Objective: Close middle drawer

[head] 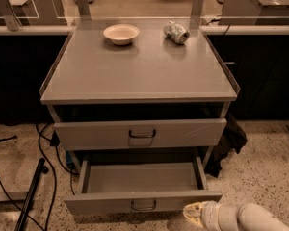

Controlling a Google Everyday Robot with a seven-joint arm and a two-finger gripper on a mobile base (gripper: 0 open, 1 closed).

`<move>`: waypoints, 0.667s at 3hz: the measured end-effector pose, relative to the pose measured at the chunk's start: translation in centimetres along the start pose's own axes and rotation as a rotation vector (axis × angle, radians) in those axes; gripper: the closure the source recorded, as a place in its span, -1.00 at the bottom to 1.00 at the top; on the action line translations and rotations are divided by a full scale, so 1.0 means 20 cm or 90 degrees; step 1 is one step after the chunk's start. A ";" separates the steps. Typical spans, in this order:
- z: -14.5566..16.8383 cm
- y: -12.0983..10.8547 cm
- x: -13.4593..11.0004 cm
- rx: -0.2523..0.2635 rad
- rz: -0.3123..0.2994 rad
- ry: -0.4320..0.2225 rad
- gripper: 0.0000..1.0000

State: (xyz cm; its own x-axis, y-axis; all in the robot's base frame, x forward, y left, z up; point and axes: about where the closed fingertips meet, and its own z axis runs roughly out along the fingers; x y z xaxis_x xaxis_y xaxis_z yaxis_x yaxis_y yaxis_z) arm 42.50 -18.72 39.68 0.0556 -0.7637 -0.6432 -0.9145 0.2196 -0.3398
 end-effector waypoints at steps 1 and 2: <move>0.04 -0.02 0.02 0.026 -0.025 -0.012 1.00; 0.07 -0.05 0.05 0.059 -0.042 -0.022 1.00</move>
Offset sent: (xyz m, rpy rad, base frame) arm 0.0205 -0.0043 -0.0158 0.0117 -0.1577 -0.0095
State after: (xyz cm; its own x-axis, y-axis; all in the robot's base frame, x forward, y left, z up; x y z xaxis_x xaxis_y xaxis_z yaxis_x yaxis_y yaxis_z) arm 44.11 -18.84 38.36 0.1301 -0.7574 -0.6399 -0.8672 0.2260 -0.4438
